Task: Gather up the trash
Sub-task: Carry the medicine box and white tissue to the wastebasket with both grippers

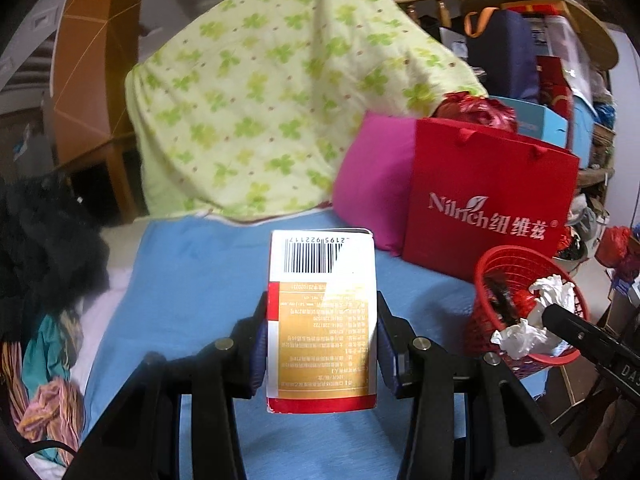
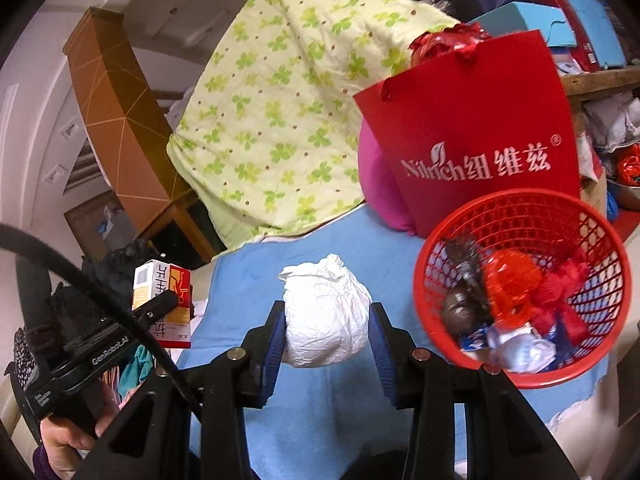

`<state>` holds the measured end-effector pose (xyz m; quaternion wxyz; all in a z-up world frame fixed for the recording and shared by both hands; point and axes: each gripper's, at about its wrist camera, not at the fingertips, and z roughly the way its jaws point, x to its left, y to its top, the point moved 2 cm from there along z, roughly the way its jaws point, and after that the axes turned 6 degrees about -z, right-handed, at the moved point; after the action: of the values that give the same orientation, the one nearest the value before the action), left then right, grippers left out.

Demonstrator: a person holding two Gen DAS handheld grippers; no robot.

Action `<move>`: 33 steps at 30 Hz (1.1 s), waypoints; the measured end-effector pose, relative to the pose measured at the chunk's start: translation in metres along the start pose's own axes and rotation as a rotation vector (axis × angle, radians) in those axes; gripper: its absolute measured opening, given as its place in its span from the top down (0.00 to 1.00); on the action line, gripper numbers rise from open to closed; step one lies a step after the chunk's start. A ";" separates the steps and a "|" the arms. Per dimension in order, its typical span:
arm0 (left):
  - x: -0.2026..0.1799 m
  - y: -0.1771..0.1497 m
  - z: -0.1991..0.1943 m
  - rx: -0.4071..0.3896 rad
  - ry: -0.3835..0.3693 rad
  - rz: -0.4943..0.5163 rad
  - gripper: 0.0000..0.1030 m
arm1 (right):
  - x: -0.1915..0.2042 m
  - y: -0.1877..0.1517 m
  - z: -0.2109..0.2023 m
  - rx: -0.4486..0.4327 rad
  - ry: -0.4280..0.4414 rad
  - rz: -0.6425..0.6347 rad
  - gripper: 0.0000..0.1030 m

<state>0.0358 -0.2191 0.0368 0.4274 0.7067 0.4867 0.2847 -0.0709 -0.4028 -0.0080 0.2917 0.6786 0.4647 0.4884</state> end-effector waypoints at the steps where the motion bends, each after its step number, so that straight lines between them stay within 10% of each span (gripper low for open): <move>1: -0.003 0.000 -0.002 -0.003 -0.004 0.005 0.54 | -0.002 0.001 -0.003 -0.007 -0.002 0.000 0.57; 33: -0.124 -0.002 0.016 0.041 -0.158 0.177 0.54 | -0.073 0.016 -0.056 -0.117 -0.107 0.063 0.57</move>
<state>0.0032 -0.3394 0.0287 0.4231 0.7757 0.3928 0.2549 -0.1241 -0.4792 -0.0035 0.3395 0.6998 0.3976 0.4868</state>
